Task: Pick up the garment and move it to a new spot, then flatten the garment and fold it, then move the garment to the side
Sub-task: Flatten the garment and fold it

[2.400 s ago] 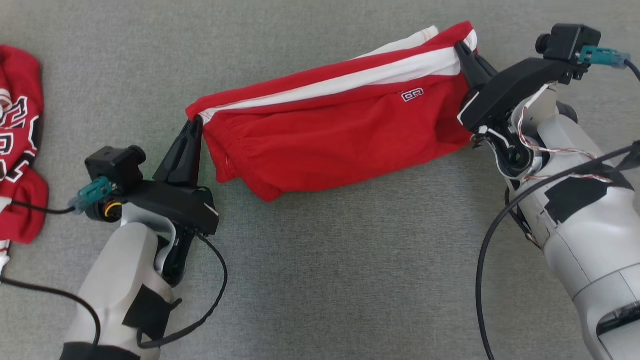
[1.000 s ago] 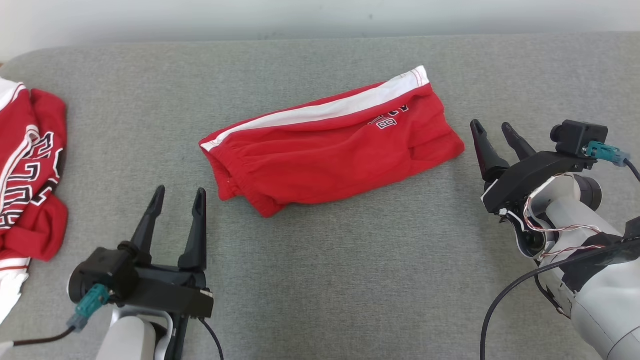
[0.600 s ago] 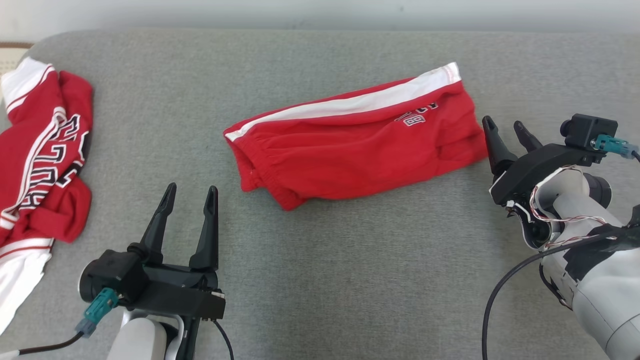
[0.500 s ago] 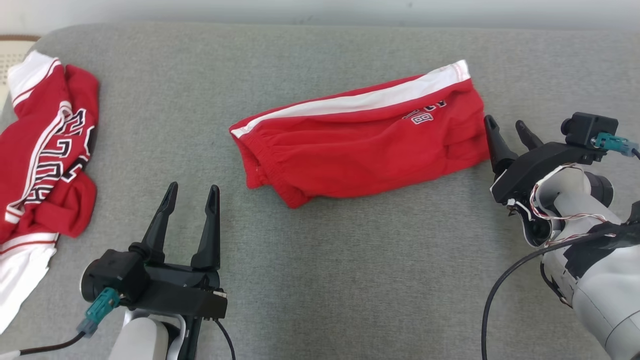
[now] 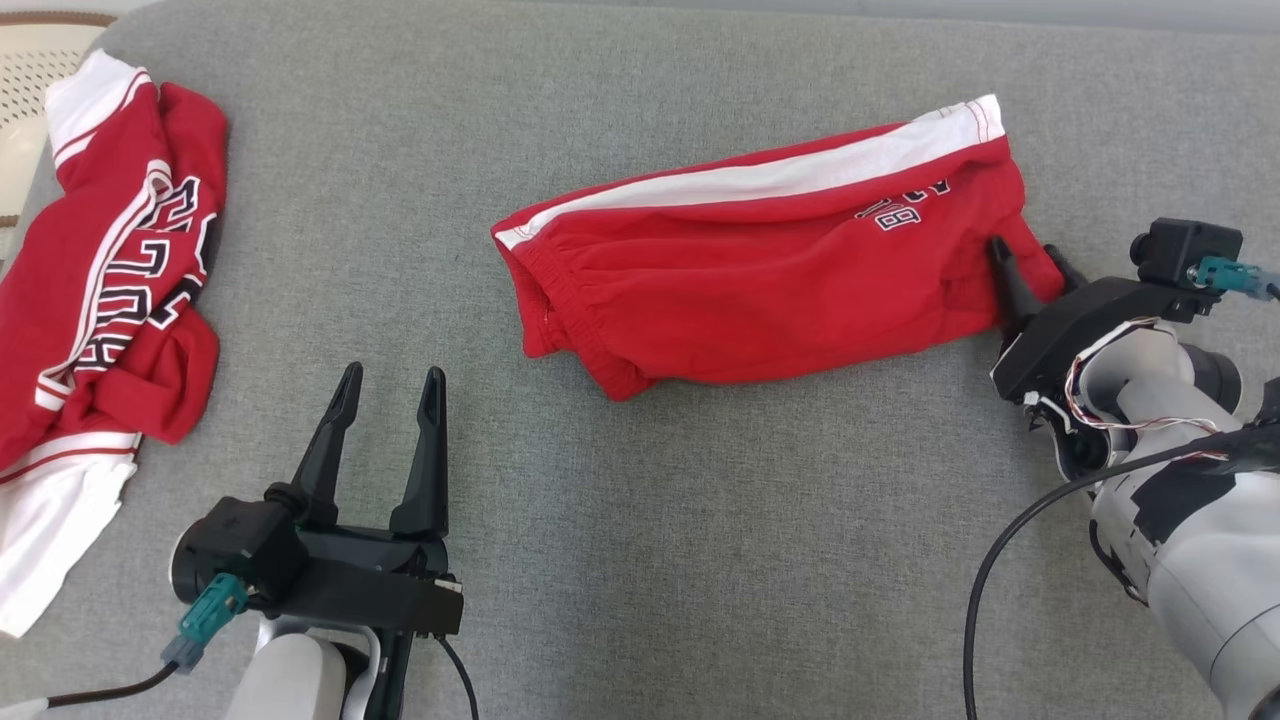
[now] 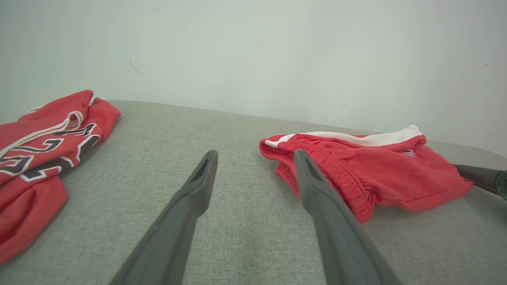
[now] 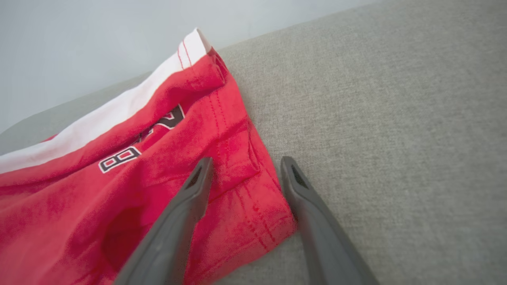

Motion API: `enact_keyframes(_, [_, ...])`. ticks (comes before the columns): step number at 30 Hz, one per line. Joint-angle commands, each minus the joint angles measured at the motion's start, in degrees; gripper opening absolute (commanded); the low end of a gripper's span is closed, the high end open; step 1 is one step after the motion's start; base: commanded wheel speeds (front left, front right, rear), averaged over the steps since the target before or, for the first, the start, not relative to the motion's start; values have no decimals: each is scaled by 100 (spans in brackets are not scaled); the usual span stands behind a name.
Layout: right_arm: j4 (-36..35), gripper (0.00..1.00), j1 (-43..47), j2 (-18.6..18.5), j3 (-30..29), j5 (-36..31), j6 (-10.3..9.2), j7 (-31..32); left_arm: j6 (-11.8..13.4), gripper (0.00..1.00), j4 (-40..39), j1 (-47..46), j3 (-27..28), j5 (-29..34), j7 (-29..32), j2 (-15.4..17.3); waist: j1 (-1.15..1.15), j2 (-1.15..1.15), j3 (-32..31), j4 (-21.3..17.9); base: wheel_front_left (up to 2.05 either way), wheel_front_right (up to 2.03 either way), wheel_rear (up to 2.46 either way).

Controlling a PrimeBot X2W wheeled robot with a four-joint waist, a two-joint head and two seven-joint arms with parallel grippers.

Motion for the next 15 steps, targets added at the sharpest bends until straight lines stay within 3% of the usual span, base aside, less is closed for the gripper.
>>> enact_keyframes(1, [3,0,132,72,67,52,-3,31,6,100,38,11,10,-8,-14,3,0,0,-61,-14,0,0,0])
enact_keyframes(7, [-247,0,330,-68,108,182,-3,-181,-16,100,124,174,29,-16,-14,3,0,0,-317,-94,0,0,0])
enact_keyframes(15, [-1190,0,1097,-347,107,508,-3,-346,-35,100,227,476,101,-12,-14,4,0,0,-762,-266,0,0,0])
